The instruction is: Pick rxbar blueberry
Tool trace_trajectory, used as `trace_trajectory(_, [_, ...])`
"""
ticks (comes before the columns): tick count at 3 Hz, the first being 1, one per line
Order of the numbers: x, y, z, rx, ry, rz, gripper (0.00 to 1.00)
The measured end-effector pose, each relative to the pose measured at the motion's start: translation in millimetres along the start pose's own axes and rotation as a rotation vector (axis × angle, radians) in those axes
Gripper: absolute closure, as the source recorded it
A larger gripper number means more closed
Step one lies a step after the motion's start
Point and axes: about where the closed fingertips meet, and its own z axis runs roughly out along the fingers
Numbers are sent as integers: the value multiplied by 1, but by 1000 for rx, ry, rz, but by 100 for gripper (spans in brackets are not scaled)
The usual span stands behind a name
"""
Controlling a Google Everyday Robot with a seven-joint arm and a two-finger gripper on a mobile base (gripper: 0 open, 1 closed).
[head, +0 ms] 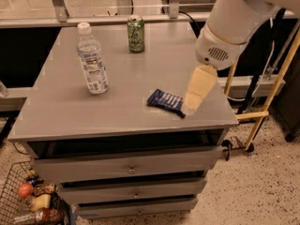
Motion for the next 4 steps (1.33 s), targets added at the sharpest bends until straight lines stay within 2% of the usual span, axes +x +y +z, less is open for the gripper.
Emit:
trace_trajectory(1, [-32,2,33,-35,-1,-17,0])
trace_trajectory(2, [-33,2,33,-36,-2,-18,0])
trace_trajectory(4, [-36,4,74,-45,56,-19,0])
